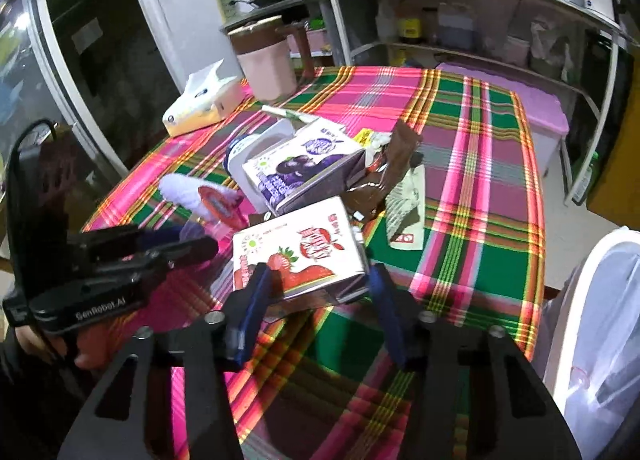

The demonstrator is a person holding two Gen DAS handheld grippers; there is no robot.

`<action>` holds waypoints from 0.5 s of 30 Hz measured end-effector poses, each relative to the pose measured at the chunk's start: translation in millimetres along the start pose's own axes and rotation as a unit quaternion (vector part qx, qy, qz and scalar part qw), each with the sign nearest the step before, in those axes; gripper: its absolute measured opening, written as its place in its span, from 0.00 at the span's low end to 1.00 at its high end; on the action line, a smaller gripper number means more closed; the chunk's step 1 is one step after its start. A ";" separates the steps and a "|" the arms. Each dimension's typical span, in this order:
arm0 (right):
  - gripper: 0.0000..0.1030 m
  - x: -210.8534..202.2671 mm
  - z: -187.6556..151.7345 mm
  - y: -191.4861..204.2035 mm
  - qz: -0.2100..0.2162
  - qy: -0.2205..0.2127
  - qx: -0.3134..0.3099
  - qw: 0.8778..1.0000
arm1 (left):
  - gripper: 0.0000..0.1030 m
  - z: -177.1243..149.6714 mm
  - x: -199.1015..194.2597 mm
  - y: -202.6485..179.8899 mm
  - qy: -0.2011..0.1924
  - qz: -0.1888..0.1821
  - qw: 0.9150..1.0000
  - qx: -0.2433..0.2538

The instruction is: Collect trash

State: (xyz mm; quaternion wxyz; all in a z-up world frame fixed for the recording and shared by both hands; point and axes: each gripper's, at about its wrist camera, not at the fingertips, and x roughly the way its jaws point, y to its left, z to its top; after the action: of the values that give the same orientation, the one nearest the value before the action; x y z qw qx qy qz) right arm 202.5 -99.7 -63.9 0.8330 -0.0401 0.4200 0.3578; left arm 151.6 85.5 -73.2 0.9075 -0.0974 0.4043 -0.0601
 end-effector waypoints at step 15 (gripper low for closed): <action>0.41 -16.1 -39.7 29.5 0.060 0.057 -0.029 0.996 | 0.28 -11.3 -21.4 3.9 -0.012 0.001 1.000 -0.015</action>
State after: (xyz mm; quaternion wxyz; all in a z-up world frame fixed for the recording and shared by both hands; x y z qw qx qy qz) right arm 150.9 -101.4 -70.8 0.7836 -0.0593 0.4576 0.4160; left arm 129.1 91.9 -66.1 0.9107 -0.1115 0.3943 -0.0521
